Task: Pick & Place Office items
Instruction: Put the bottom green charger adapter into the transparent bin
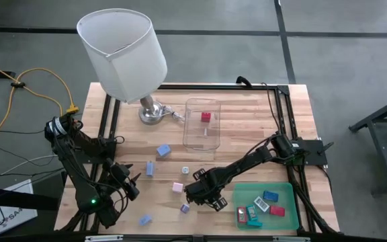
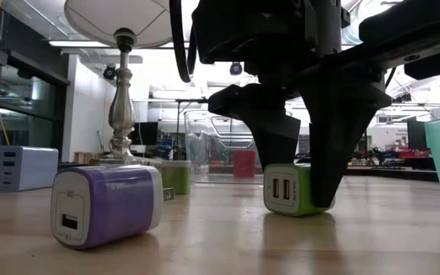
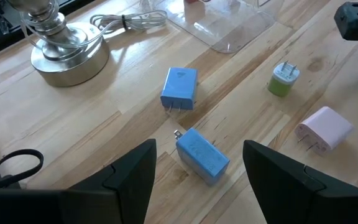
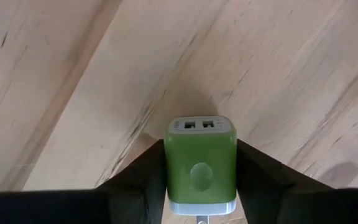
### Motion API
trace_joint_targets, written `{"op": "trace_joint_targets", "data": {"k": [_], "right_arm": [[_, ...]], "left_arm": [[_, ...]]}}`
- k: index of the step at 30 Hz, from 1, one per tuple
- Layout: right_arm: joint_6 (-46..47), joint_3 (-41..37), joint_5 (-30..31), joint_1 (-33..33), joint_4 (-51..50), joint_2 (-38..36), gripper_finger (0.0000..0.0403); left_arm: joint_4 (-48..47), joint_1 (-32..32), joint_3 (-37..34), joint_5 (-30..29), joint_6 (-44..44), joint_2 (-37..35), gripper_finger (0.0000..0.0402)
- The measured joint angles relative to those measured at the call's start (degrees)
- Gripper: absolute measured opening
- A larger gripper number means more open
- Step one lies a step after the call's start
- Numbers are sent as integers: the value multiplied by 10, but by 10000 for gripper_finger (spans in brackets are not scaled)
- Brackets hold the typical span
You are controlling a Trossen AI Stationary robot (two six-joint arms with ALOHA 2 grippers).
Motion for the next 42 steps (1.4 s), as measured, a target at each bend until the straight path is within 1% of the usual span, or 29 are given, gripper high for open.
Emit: {"op": "trace_joint_targets", "data": {"k": [4, 8, 11, 14, 18, 23, 29, 35, 42], "right_arm": [[0, 0, 2, 0, 0, 0, 155], [0, 0, 6, 0, -6, -6, 145], [0, 0, 7, -6, -10, -24, 142], [9, 0, -9, -23, -12, -47, 147], [9, 0, -21, -57, -17, -81, 147], [-23, 0, 3, -103, -34, -120, 146], [-44, 1, 12, -173, -47, -164, 146], [-72, 0, 9, -239, -51, -178, 148], [-106, 0, -31, -306, -52, -160, 145]], "left_arm": [[0, 0, 0, 0, 0, 0, 232], [0, 0, 0, 0, 0, 0, 232], [0, 0, 0, 0, 0, 0, 232], [0, 0, 0, 0, 0, 0, 232], [0, 0, 0, 0, 0, 0, 232], [0, 0, 0, 0, 0, 0, 232], [0, 0, 0, 0, 0, 0, 232], [0, 0, 0, 0, 0, 0, 232], [0, 0, 0, 0, 0, 0, 232]]}}
